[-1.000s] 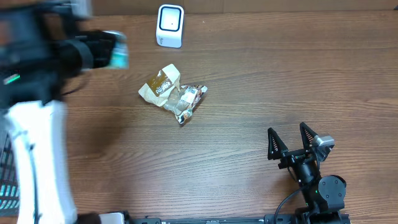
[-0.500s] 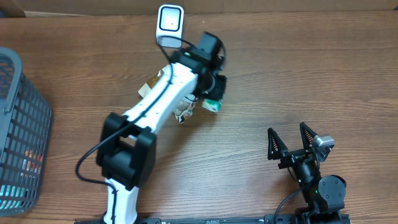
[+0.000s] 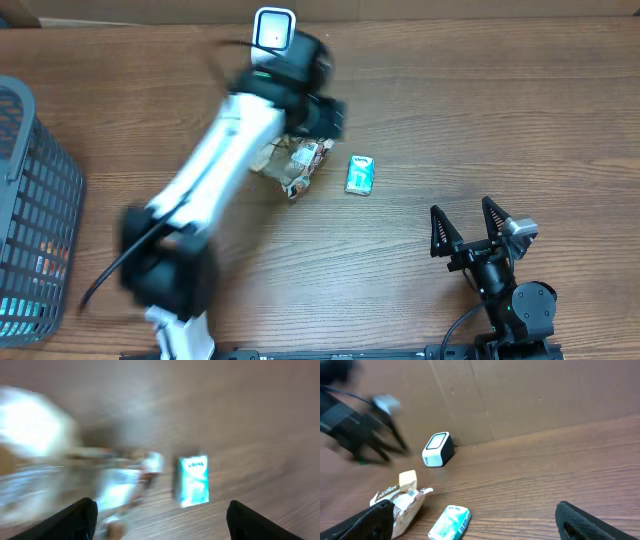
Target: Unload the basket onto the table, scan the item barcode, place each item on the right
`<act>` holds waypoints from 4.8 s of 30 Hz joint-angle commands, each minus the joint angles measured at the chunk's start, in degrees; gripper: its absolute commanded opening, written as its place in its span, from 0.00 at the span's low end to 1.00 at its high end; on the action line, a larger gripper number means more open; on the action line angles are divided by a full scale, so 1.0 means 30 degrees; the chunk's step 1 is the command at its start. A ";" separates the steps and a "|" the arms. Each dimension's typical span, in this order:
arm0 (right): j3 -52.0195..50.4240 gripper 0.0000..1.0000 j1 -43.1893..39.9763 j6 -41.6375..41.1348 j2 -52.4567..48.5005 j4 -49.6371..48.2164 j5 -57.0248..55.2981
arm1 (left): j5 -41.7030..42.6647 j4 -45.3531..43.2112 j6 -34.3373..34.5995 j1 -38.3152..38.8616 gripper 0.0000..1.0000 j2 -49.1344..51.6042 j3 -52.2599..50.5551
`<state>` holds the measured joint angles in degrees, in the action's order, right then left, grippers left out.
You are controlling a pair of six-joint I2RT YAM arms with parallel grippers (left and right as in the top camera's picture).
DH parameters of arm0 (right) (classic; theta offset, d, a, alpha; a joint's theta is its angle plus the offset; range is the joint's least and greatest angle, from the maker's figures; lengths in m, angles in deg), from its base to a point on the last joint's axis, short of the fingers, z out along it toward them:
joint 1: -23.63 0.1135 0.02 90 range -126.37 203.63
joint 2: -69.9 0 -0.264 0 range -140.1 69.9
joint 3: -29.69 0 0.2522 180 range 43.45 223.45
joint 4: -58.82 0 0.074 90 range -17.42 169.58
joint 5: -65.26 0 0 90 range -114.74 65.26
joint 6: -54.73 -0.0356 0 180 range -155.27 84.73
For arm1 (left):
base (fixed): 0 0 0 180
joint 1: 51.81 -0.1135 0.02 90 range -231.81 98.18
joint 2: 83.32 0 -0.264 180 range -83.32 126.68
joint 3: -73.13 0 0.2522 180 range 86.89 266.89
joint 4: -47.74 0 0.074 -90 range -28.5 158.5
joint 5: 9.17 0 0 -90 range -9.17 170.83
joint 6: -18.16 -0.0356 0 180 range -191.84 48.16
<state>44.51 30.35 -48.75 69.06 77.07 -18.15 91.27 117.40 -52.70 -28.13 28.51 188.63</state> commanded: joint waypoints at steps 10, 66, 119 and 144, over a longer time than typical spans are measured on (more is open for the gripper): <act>-0.0197 1.00 -0.0102 0.0007 0.0189 -0.0080 -0.0168 | -0.0233 0.3789 -0.1603 -2.0356 0.96 -1.0710 0.0831; -0.0197 1.00 -0.0102 0.0007 0.0189 -0.0073 -0.0160 | -0.1129 0.7424 -0.4248 -2.6993 0.04 0.3264 -0.0648; -0.0197 1.00 -0.0102 0.0007 0.0189 -0.0073 -0.0168 | 0.0503 0.2747 -0.2433 0.2200 0.49 0.1872 -0.1195; -0.0197 1.00 -0.0102 0.0007 0.0189 -0.0073 -0.0168 | -0.0291 0.6783 -0.3315 -1.2823 1.00 -0.8954 0.2900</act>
<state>44.51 30.35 -48.75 69.06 77.12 -18.15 90.77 137.23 -61.38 -58.40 1.91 196.91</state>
